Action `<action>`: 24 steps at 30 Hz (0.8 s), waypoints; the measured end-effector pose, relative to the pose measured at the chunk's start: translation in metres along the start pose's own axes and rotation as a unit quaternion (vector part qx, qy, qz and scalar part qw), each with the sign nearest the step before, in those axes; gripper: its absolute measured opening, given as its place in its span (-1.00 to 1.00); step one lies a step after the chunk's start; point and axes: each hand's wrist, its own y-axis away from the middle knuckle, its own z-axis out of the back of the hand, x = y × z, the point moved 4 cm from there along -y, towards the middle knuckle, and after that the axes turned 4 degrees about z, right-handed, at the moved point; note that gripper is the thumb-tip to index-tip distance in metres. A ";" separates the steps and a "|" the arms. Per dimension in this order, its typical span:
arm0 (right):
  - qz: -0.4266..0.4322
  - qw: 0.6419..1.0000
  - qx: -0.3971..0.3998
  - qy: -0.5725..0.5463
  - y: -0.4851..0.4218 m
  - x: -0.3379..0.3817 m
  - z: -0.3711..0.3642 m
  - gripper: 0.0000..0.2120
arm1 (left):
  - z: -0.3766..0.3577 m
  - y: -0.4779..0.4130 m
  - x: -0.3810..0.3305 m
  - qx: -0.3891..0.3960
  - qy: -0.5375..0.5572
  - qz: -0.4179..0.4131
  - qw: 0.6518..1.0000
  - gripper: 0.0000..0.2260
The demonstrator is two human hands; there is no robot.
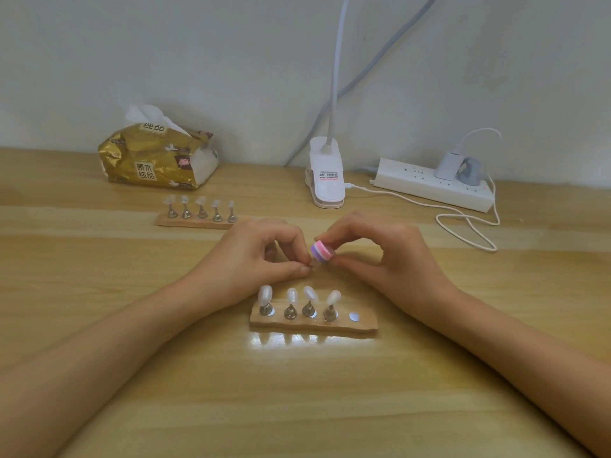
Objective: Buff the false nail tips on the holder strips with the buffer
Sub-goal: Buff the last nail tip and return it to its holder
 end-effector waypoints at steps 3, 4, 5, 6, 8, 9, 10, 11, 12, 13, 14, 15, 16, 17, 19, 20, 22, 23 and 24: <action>0.043 0.999 0.004 0.011 -0.002 0.005 -0.004 -0.90 | 0.000 -0.001 0.001 -0.004 -0.004 -0.002 1.000 -0.89; 0.027 1.000 0.009 0.010 -0.002 0.002 -0.004 -0.90 | 0.000 -0.001 0.001 -0.005 -0.005 0.000 1.000 -0.89; 0.006 1.000 0.012 0.007 -0.001 0.000 -0.002 -0.89 | 0.000 -0.001 0.001 -0.004 -0.003 0.001 1.000 -0.88; -0.006 1.000 0.010 0.005 0.000 -0.002 -0.001 -0.88 | 0.000 0.000 0.001 -0.003 -0.001 0.001 1.000 -0.87; 0.010 1.000 -0.001 0.009 0.000 0.001 0.000 -0.89 | 0.000 0.000 0.000 -0.002 -0.002 -0.001 1.000 -0.88; 0.027 1.000 0.001 0.012 0.000 0.003 -0.001 -0.89 | 0.000 0.000 0.001 -0.004 -0.004 -0.002 1.000 -0.88; 0.031 0.999 0.004 0.014 0.000 0.003 -0.003 -0.90 | 0.000 0.000 0.001 -0.006 -0.006 -0.002 1.000 -0.88; 0.020 1.000 0.008 0.012 0.000 0.002 -0.003 -0.90 | 0.000 -0.001 0.002 -0.007 -0.006 -0.003 1.000 -0.88; 0.001 1.000 0.010 0.005 0.000 0.000 -0.002 -0.90 | 0.001 -0.001 0.002 -0.007 -0.006 -0.003 1.000 -0.87; -0.010 1.000 0.009 0.001 0.001 -0.002 -0.002 -0.90 | 0.000 -0.001 0.002 -0.004 -0.004 -0.003 1.000 -0.87; -0.005 1.000 0.004 0.003 0.001 -0.001 -0.001 -0.90 | 0.000 0.000 0.002 -0.002 -0.003 -0.004 1.000 -0.86; 0.012 1.000 0.000 0.010 0.001 0.001 0.000 -0.91 | 0.000 0.000 0.001 -0.002 -0.003 -0.006 1.000 -0.86; 0.026 1.000 0.001 0.016 0.000 0.003 -0.001 -0.91 | 0.000 0.000 0.001 -0.004 -0.003 -0.005 1.000 -0.85; 0.025 1.000 0.003 0.019 0.000 0.002 -0.002 -0.91 | 0.001 -0.001 0.001 -0.006 -0.005 -0.004 1.000 -0.85; -0.005 1.000 0.001 0.008 0.000 -0.001 -0.001 -0.92 | 0.001 -0.001 0.001 -0.006 -0.010 -0.005 1.000 -0.85; -0.010 1.000 -0.007 0.007 0.000 -0.001 0.000 -0.92 | 0.001 -0.001 0.000 -0.004 -0.010 -0.005 1.000 -0.86; 0.017 0.999 -0.019 0.020 0.000 0.002 0.000 -0.91 | 0.001 0.000 0.000 -0.002 -0.010 -0.003 1.000 -0.87; 0.030 0.999 -0.015 0.023 0.000 0.003 -0.001 -0.91 | 0.001 0.000 0.001 -0.003 -0.010 -0.001 1.000 -0.87; 0.029 0.999 -0.010 0.022 0.000 0.003 -0.003 -0.91 | 0.001 0.001 0.001 -0.004 -0.010 0.000 1.000 -0.87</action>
